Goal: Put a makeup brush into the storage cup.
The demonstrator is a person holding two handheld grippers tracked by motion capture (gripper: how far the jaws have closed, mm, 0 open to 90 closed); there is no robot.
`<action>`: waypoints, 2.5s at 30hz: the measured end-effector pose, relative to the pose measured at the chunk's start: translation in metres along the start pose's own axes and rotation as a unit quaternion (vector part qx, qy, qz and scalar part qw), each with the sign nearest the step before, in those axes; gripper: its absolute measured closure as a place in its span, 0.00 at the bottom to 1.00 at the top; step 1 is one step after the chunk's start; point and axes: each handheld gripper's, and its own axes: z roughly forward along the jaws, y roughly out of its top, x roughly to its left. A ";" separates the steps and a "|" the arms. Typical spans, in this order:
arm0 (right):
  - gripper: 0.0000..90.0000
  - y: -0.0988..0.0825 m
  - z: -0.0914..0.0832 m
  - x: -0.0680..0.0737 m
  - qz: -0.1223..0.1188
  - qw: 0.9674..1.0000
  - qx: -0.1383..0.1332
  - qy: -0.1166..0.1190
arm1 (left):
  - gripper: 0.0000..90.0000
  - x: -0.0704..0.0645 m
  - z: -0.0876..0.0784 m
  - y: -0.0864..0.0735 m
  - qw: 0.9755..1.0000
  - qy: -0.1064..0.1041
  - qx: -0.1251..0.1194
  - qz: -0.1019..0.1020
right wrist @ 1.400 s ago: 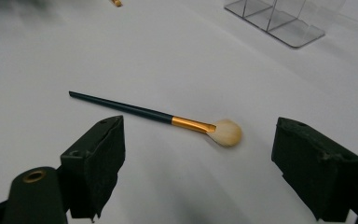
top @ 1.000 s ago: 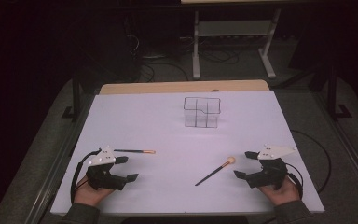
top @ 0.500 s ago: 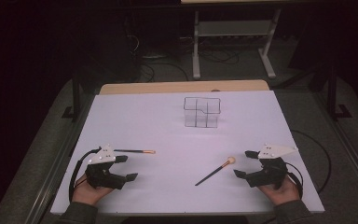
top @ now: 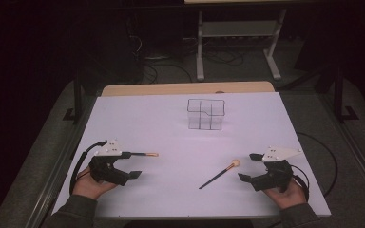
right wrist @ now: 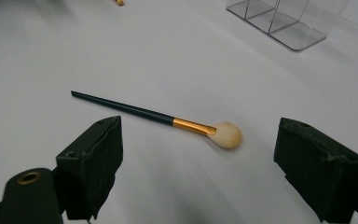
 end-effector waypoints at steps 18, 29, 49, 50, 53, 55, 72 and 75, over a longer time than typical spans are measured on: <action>0.16 0.001 -0.001 -0.001 -0.004 1.000 0.000 0.002 | 0.27 0.029 0.011 0.037 0.997 -0.007 0.068 0.045; 0.16 0.001 -0.001 -0.001 -0.006 1.000 0.002 0.008 | 0.32 0.045 0.028 0.044 0.993 -0.013 0.105 0.043; 0.16 0.001 0.000 -0.002 -0.010 1.000 0.007 0.009 | 0.48 0.059 0.053 0.044 0.984 -0.019 0.163 0.066; 0.16 0.001 0.000 -0.002 -0.010 1.000 0.007 0.010 | 0.50 0.061 0.056 0.043 0.984 -0.021 0.165 0.064; 0.16 0.001 0.000 -0.002 -0.009 1.000 0.007 0.011 | 0.55 0.062 0.058 0.042 0.983 -0.025 0.170 0.066; 0.16 0.001 0.000 -0.002 -0.008 1.000 0.006 0.012 | 0.57 0.063 0.060 0.042 0.982 -0.027 0.173 0.065; 0.16 0.000 0.001 -0.003 -0.006 1.000 0.009 0.016 | 0.79 0.066 0.072 0.039 0.978 -0.040 0.193 0.069; 0.16 0.000 0.001 -0.003 -0.005 1.000 0.008 0.016 | 0.82 0.068 0.073 0.039 0.977 -0.043 0.197 0.072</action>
